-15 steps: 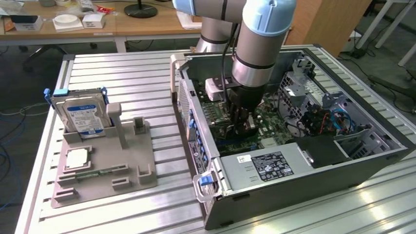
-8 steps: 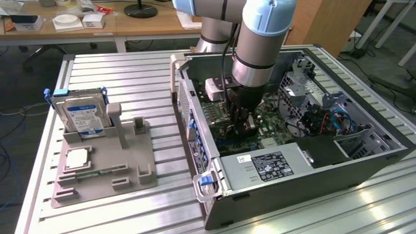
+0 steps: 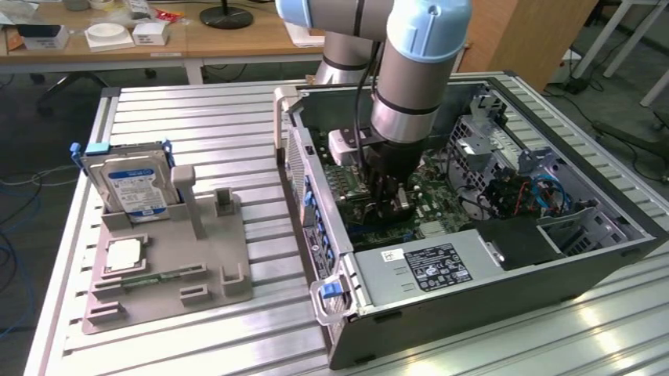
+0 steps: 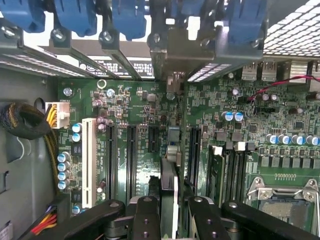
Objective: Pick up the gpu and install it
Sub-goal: 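Insert the gpu into the slot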
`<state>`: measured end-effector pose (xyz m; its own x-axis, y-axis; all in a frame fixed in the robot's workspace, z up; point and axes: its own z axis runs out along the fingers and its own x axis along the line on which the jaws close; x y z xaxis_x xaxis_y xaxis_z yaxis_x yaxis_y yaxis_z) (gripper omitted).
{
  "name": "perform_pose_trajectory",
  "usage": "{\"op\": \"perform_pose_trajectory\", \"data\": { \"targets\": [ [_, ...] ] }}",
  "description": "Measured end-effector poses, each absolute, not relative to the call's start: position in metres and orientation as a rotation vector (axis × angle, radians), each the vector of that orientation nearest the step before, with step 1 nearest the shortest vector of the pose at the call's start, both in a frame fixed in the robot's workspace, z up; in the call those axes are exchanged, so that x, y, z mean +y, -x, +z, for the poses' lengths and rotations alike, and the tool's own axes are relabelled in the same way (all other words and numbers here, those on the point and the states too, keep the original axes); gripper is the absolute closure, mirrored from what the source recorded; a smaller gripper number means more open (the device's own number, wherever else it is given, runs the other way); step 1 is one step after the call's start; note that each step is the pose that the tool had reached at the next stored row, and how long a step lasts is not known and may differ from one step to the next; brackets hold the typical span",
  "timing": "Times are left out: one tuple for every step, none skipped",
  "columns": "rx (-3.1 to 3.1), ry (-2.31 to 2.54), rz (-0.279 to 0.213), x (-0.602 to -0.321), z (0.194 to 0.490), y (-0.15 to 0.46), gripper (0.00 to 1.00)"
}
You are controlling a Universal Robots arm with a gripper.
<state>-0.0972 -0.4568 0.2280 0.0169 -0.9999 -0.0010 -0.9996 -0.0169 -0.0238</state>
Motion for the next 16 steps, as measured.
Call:
{"op": "perform_pose_trajectory", "data": {
  "targets": [
    [2.190, 2.228, -0.023, -0.457, 0.228, 0.097, 0.73],
    [2.191, 2.226, -0.024, -0.457, 0.228, 0.098, 0.73],
    [2.191, 2.226, -0.024, -0.457, 0.228, 0.098, 0.73],
    [2.191, 2.227, -0.020, -0.456, 0.228, 0.098, 0.73],
    [2.191, 2.226, -0.023, -0.456, 0.228, 0.098, 0.73],
    [2.191, 2.226, -0.022, -0.456, 0.228, 0.098, 0.73],
    [2.191, 2.226, -0.022, -0.456, 0.228, 0.098, 0.73],
    [2.191, 2.226, -0.022, -0.456, 0.228, 0.098, 0.73],
    [2.190, 2.225, -0.022, -0.456, 0.229, 0.098, 0.73],
    [2.189, 2.223, -0.017, -0.456, 0.230, 0.098, 0.73],
    [2.190, 2.223, -0.018, -0.456, 0.233, 0.098, 0.73],
    [2.189, 2.223, -0.022, -0.456, 0.235, 0.098, 0.67],
    [2.188, 2.223, -0.023, -0.456, 0.237, 0.098, 0.67],
    [2.187, 2.223, -0.024, -0.456, 0.239, 0.098, 0.67],
    [2.186, 2.222, -0.026, -0.456, 0.242, 0.098, 0.67],
    [2.185, 2.221, -0.029, -0.456, 0.244, 0.098, 0.67]
  ]
}}
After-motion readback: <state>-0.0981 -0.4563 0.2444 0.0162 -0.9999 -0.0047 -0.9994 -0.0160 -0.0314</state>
